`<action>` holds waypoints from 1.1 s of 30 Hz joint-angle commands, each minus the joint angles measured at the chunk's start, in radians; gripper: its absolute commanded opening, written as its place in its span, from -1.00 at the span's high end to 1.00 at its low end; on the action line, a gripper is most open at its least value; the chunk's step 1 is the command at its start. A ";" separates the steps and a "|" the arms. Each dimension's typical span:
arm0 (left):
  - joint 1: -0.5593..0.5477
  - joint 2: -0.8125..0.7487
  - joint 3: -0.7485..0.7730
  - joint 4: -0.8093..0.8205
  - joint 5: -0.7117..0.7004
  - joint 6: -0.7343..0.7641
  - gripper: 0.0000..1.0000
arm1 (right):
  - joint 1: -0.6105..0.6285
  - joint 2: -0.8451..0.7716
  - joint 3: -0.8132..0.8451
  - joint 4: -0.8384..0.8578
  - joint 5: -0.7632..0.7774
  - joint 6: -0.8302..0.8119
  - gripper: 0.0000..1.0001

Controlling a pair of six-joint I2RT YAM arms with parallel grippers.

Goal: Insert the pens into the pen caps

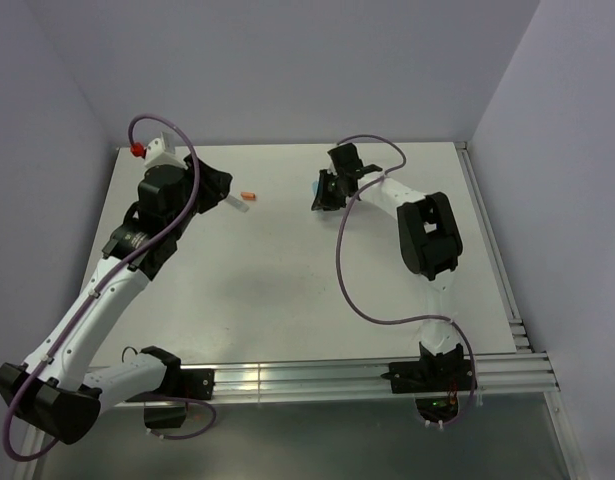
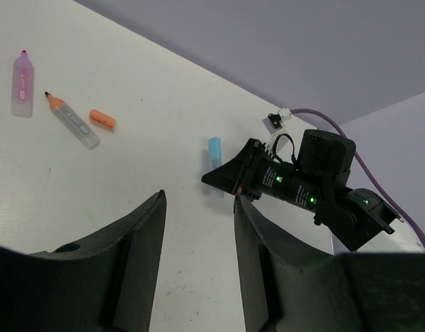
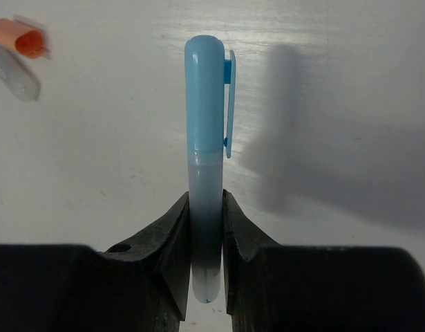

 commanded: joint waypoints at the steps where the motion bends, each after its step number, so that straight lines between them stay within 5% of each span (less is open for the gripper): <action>1: 0.015 0.000 0.002 0.015 0.036 -0.012 0.04 | -0.017 0.010 0.052 -0.033 0.030 -0.019 0.50; 18: 0.048 0.065 0.008 0.018 0.062 -0.023 0.06 | -0.023 -0.039 -0.019 -0.052 0.116 -0.047 0.10; 33: 0.173 0.331 0.152 -0.022 -0.050 -0.054 0.08 | -0.035 -0.427 -0.210 0.040 0.096 -0.033 0.06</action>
